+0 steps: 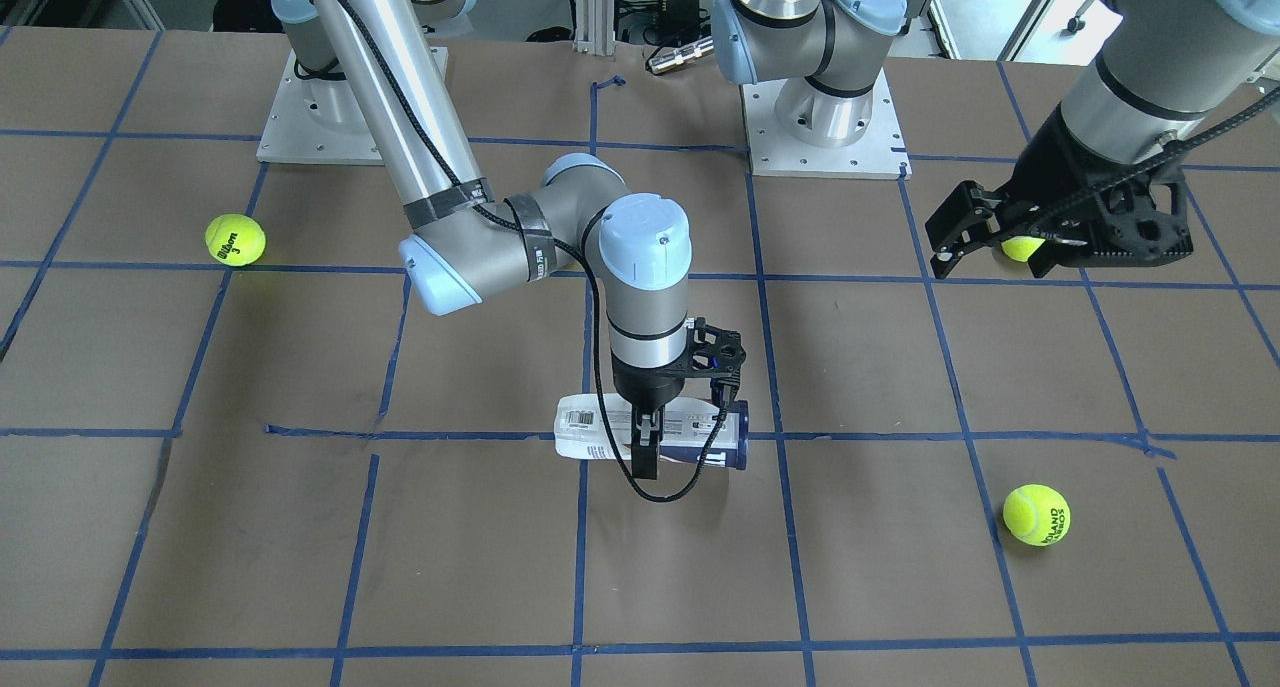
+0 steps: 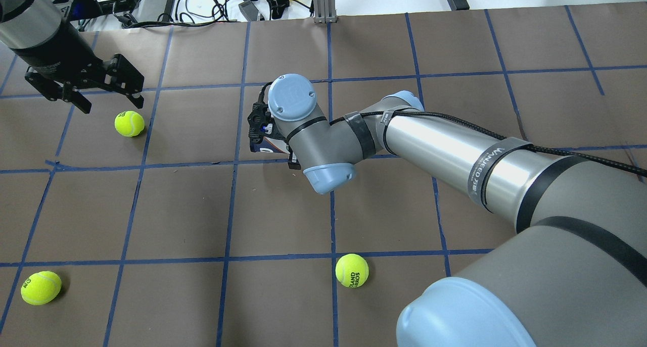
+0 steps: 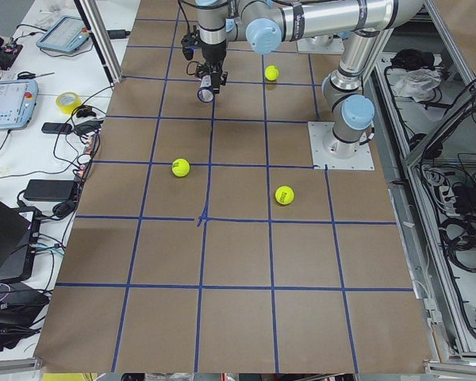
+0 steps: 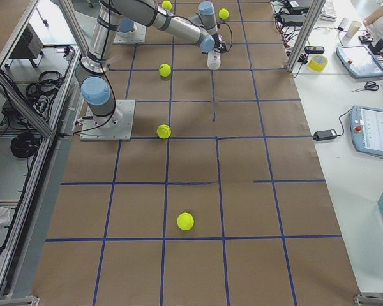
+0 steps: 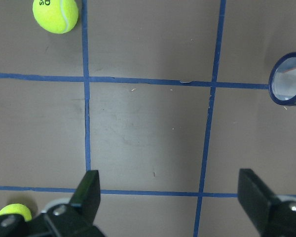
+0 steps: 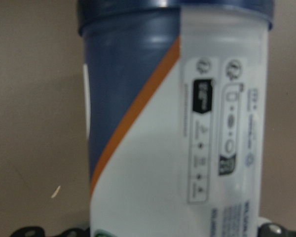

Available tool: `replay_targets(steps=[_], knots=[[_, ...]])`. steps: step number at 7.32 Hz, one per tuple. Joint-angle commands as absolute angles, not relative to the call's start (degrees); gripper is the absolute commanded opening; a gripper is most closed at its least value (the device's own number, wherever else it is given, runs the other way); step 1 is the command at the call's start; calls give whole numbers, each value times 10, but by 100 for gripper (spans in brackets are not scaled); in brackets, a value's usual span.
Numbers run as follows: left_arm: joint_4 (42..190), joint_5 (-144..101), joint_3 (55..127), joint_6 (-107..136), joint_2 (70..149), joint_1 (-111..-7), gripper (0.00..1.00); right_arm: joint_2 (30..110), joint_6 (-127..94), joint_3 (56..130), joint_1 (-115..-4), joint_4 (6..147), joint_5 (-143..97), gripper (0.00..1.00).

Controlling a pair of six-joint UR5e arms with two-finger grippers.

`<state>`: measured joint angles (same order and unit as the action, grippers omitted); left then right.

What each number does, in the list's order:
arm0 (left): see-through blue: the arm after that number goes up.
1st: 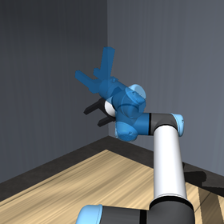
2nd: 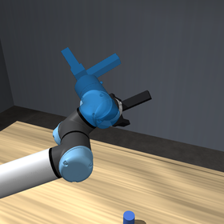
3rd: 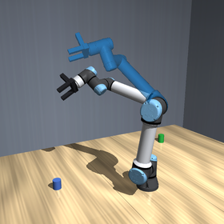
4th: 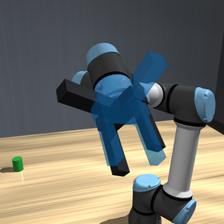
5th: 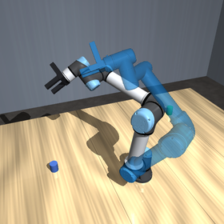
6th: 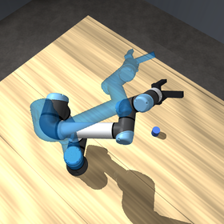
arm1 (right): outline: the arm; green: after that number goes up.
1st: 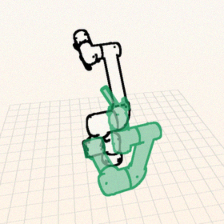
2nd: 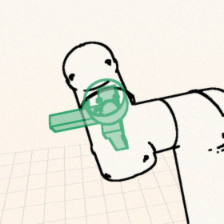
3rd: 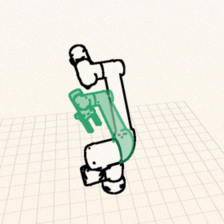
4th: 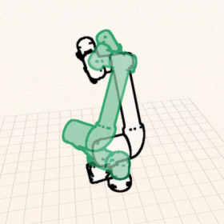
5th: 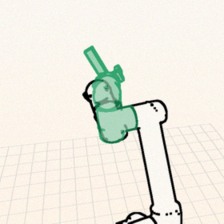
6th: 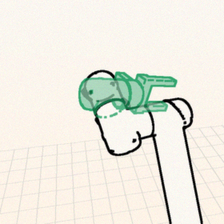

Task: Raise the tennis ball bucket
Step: 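Carry the can with the right gripper toward the table center and lower it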

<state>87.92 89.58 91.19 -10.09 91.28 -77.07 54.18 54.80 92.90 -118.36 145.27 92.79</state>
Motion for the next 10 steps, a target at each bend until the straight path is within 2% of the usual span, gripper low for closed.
replay_targets(steps=[1,2,7,8,10], knots=[[879,897,912,-102,913,-771,100,534,546,930,-1184,1471,923,95],[878,897,912,-101,913,-770,100,534,541,930,-1184,1470,924,100],[879,895,919,-105,919,-769,100,545,537,930,-1199,1463,919,100],[878,894,924,-102,919,-769,100,561,539,931,-1197,1462,912,94],[880,892,924,-104,919,-768,100,611,538,933,-1166,1412,899,99]])
